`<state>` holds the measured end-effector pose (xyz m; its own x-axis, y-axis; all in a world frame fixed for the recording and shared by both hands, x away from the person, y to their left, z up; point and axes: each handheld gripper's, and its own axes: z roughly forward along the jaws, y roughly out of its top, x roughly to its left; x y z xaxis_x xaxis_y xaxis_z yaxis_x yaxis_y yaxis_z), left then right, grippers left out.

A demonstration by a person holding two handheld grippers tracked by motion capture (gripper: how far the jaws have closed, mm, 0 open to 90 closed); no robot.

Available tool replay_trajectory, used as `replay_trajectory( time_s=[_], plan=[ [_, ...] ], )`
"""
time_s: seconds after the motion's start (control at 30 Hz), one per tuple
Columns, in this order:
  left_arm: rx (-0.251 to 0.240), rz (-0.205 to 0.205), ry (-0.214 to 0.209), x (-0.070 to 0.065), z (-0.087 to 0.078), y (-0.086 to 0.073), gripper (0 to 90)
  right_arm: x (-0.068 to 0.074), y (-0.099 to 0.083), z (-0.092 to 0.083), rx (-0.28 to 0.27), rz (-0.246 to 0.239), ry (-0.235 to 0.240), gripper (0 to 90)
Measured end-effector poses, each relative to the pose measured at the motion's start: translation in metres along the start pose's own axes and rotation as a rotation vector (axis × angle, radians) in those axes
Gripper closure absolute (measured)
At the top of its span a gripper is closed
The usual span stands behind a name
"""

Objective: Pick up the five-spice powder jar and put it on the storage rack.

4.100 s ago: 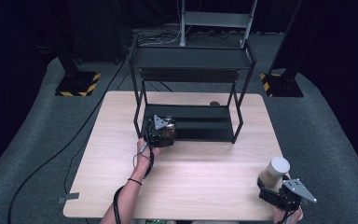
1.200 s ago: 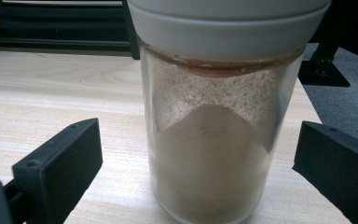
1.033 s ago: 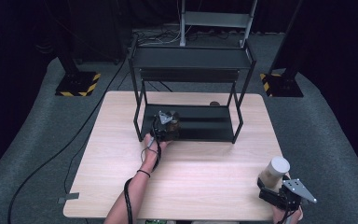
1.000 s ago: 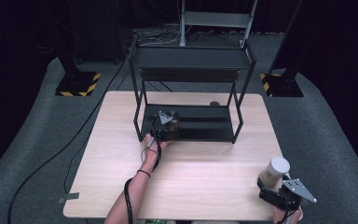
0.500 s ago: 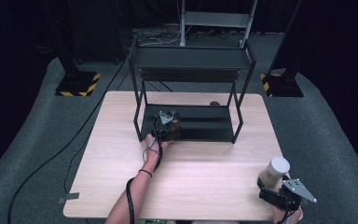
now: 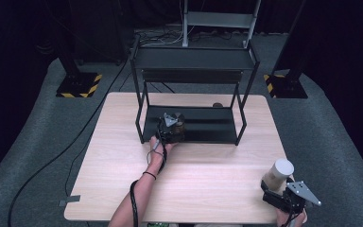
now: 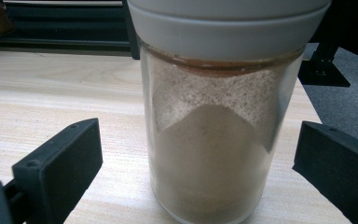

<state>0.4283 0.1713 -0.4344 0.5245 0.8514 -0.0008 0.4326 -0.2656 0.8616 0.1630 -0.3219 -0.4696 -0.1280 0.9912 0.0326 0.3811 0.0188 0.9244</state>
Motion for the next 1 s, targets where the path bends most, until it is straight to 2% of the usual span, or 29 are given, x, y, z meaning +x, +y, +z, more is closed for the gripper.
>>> replay_trajectory(
  time_s=[0.5, 1.0],
  plan=[
    [-0.017, -0.022, -0.004, -0.0015, 0.0020, -0.0039, 31.3, -0.0001, -0.0004, -0.0003, -0.002, 0.000, 0.000, 0.0],
    [-0.029, -0.023, -0.009, -0.0001, 0.0022, -0.0073, 31.1, 0.0004, -0.0008, -0.0004, -0.004, -0.001, -0.001, 0.0]
  ],
)
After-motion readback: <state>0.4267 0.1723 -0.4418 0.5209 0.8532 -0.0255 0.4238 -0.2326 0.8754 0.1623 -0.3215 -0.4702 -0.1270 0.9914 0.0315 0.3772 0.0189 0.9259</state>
